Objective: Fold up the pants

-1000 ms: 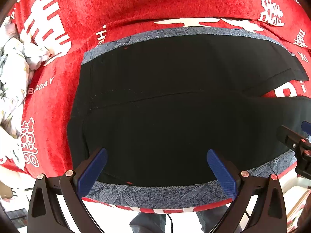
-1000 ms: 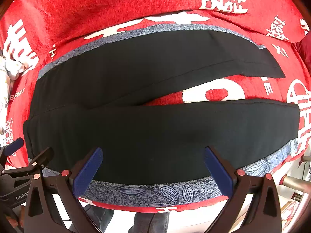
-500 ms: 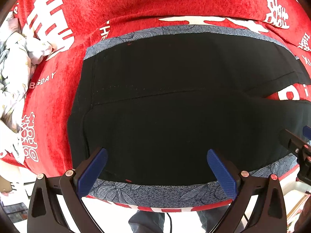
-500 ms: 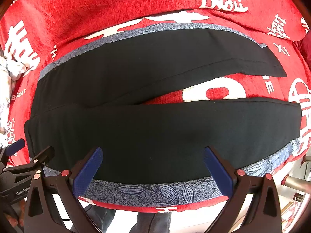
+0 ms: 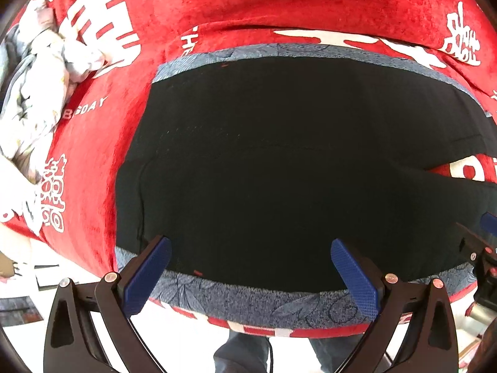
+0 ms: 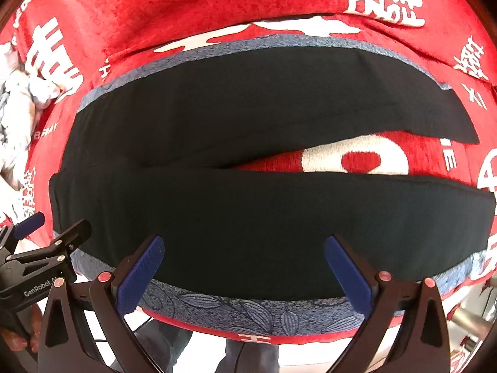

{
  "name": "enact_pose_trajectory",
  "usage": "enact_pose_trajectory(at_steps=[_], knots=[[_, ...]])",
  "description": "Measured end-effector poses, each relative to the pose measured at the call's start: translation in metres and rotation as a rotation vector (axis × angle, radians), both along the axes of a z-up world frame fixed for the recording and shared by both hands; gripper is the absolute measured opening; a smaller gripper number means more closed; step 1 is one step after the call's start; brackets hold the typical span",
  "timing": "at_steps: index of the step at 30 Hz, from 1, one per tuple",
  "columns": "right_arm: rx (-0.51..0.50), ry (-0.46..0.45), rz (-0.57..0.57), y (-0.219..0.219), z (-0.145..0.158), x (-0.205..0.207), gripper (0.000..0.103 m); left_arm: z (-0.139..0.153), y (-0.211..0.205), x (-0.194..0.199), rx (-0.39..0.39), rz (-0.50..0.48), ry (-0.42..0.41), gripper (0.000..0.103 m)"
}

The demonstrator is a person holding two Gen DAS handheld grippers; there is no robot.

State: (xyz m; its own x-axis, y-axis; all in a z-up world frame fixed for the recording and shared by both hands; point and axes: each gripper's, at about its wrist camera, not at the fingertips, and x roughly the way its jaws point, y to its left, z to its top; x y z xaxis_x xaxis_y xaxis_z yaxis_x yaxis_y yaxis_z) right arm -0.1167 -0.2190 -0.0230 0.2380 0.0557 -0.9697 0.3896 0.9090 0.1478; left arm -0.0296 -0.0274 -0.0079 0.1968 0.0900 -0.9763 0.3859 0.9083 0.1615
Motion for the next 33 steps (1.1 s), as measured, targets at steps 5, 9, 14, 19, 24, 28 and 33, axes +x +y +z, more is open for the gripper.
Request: enact_pose_trajectory(at_steps=[5, 9, 14, 19, 24, 28, 33], knots=[[0.005, 0.005, 0.004, 0.000, -0.002, 0.000, 0.103, 0.000, 0.008, -0.008, 0.011, 0.000, 0.006, 0.103], [0.004, 0.004, 0.009, 0.004, -0.005, -0.002, 0.103, -0.005, 0.019, -0.013, -0.002, 0.011, 0.014, 0.103], [-0.002, 0.008, 0.010, 0.014, -0.006, -0.005, 0.103, -0.007, 0.033, -0.018, -0.023, 0.020, 0.016, 0.103], [-0.014, -0.002, 0.020, 0.026, -0.006, -0.009, 0.103, -0.013, 0.046, -0.021, -0.028, 0.031, 0.024, 0.103], [-0.008, -0.003, 0.000, 0.033, -0.005, -0.014, 0.103, -0.011, 0.053, -0.022, -0.030, 0.024, 0.020, 0.103], [-0.008, -0.011, -0.010, 0.037, -0.002, -0.018, 0.103, -0.010, 0.054, -0.024, -0.033, 0.012, 0.013, 0.103], [0.018, -0.028, -0.023, 0.039, -0.002, -0.024, 0.103, -0.009, 0.056, -0.027, -0.038, 0.006, 0.012, 0.103]])
